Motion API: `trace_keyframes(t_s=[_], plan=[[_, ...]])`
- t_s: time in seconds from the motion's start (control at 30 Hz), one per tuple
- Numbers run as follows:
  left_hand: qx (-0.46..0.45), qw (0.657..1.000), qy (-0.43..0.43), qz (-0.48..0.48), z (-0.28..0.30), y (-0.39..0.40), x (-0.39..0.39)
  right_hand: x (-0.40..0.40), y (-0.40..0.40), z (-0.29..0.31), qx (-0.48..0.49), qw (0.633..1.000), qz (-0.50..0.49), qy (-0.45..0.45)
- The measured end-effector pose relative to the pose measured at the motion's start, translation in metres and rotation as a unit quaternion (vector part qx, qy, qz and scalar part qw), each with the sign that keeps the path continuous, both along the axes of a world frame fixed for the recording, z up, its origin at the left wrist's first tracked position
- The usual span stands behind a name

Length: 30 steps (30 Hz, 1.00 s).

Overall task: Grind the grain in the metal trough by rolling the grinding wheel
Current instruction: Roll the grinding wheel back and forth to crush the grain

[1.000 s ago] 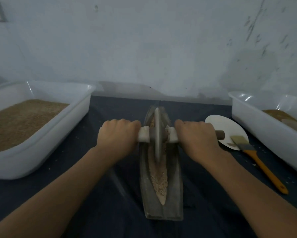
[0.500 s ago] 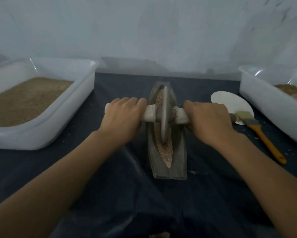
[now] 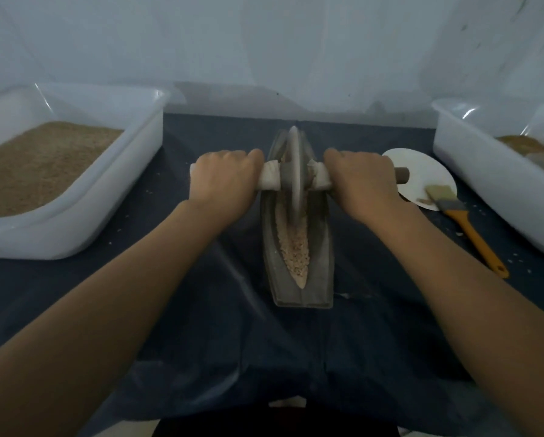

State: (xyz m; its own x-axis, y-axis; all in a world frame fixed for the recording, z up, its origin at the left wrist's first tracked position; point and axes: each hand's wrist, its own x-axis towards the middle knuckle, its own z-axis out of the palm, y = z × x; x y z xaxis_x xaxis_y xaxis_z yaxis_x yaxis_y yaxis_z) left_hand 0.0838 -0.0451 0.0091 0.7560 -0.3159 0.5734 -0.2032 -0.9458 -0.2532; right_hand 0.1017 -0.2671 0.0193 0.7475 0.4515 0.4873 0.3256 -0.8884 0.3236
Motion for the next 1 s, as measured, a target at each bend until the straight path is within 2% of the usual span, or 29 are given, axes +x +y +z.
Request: trace_keyframes(t_s=[0.3, 0.43, 0.6, 0.73, 0.9, 1.0], plan=[[-0.004, 0.999, 0.044, -0.021, -0.004, 0.011, -0.024, -0.035, -0.007, 0.001, -0.042, 0.999, 0.002, 0.009], [0.009, 1.0, 0.023, -0.013, -0.001, 0.008, -0.021, -0.027, -0.004, -0.001, -0.017, 0.999, -0.014, 0.023], [0.014, 1.0, 0.006, 0.006, 0.002, 0.0, 0.002, -0.001, 0.001, -0.005, 0.015, 1.0, -0.016, -0.001], [0.009, 1.0, 0.015, 0.012, 0.007, -0.005, 0.013, 0.008, 0.002, -0.002, 0.027, 1.0, -0.007, 0.001], [-0.005, 1.0, 0.006, -0.004, -0.001, 0.003, -0.02, -0.028, -0.001, 0.0, -0.015, 1.0, -0.008, 0.002], [0.02, 1.0, -0.011, -0.02, 0.002, 0.006, -0.046, -0.058, -0.005, 0.005, -0.033, 0.999, -0.017, -0.002]])
